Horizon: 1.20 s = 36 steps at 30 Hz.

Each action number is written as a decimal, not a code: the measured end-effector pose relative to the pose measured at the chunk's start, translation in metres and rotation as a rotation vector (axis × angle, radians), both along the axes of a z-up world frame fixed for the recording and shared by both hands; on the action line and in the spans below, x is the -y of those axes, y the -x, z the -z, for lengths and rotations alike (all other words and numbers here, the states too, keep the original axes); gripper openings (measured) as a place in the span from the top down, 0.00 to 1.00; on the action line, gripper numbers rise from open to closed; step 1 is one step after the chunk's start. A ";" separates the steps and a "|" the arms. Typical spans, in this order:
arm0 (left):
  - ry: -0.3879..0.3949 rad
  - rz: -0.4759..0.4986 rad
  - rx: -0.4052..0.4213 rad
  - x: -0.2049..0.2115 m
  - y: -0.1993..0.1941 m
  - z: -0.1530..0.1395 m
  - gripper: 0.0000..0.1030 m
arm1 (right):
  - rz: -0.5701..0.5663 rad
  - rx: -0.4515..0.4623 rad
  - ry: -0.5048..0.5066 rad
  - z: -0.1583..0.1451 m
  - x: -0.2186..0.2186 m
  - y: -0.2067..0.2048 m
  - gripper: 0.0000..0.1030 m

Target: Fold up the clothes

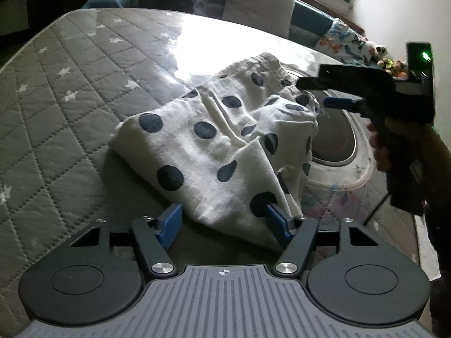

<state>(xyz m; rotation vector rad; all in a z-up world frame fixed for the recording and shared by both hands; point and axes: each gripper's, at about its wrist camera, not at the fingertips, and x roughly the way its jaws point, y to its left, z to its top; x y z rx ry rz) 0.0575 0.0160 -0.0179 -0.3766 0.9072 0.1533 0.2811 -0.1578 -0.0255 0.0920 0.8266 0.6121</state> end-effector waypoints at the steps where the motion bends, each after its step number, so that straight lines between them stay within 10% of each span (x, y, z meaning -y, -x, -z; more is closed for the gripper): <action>1: -0.004 -0.001 -0.004 0.002 -0.002 0.001 0.42 | 0.002 -0.010 0.000 0.002 0.000 -0.002 0.31; 18: -0.068 -0.001 -0.031 -0.006 -0.005 0.001 0.84 | -0.012 -0.196 -0.112 0.014 0.013 -0.004 0.61; 36: -0.230 0.011 -0.044 -0.066 0.013 -0.014 0.83 | 0.061 -0.167 -0.140 -0.002 0.068 0.118 0.73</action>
